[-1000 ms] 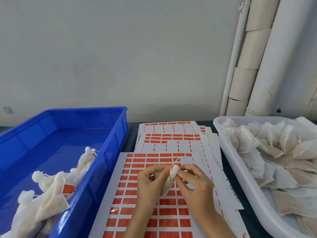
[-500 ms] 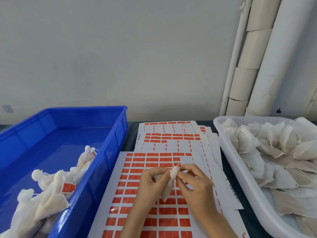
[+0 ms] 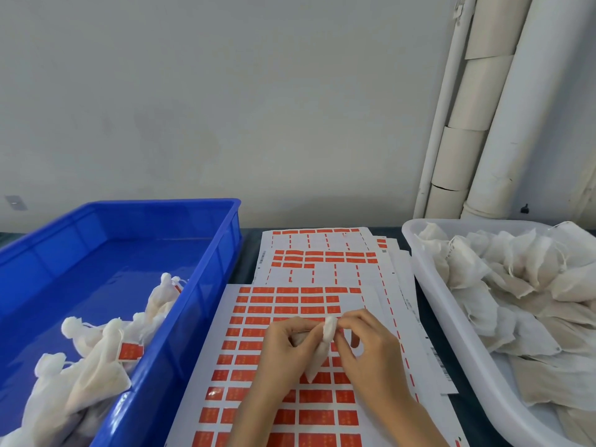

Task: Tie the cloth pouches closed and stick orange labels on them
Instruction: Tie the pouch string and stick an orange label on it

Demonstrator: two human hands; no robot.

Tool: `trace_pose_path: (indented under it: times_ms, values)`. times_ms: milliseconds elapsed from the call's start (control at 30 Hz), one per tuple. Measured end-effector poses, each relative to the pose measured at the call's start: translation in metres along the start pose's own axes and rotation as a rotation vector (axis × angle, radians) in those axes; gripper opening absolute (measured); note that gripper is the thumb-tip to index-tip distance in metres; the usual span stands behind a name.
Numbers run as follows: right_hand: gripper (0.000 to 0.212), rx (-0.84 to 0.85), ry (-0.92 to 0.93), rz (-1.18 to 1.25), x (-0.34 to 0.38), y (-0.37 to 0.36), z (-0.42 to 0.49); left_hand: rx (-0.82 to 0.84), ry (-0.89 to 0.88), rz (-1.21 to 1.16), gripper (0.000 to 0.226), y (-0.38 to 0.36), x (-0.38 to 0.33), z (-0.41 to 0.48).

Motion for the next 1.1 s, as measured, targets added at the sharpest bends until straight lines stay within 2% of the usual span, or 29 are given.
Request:
trace_pose_path:
  times_ms: [233,400,500,633,833,1100]
  values:
    - [0.014,-0.009,-0.037,0.018,0.0,0.001,0.004,-0.029,0.04,-0.095,0.019,0.002,-0.001,0.0]
    - [0.016,0.032,-0.065,0.062,-0.006,-0.004,0.001,0.126,0.081,-0.077,0.021,-0.008,-0.003,-0.004]
    - [0.012,0.056,-0.069,0.109,-0.006,-0.006,0.002,0.123,0.155,-0.111,0.03,-0.008,0.001,-0.007]
    - [0.012,0.093,-0.003,0.135,-0.003,-0.01,0.0,0.188,0.004,-0.075,0.026,-0.02,-0.012,-0.012]
    - [0.011,0.003,0.005,0.072,-0.005,0.001,0.004,0.042,0.05,-0.258,0.041,-0.009,0.001,0.001]
    - [0.003,-0.066,0.034,0.044,0.001,0.011,0.007,0.042,0.057,-0.374,0.043,-0.005,0.0,0.003]
Point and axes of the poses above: each hand's wrist, its own z-axis towards the middle knuckle, its own y-axis out of the back of the hand, x = y × z, the point moved 6 cm from there along z, towards the middle knuckle, and after that the axes turned 7 degrees about y, right-handed, at the moved point
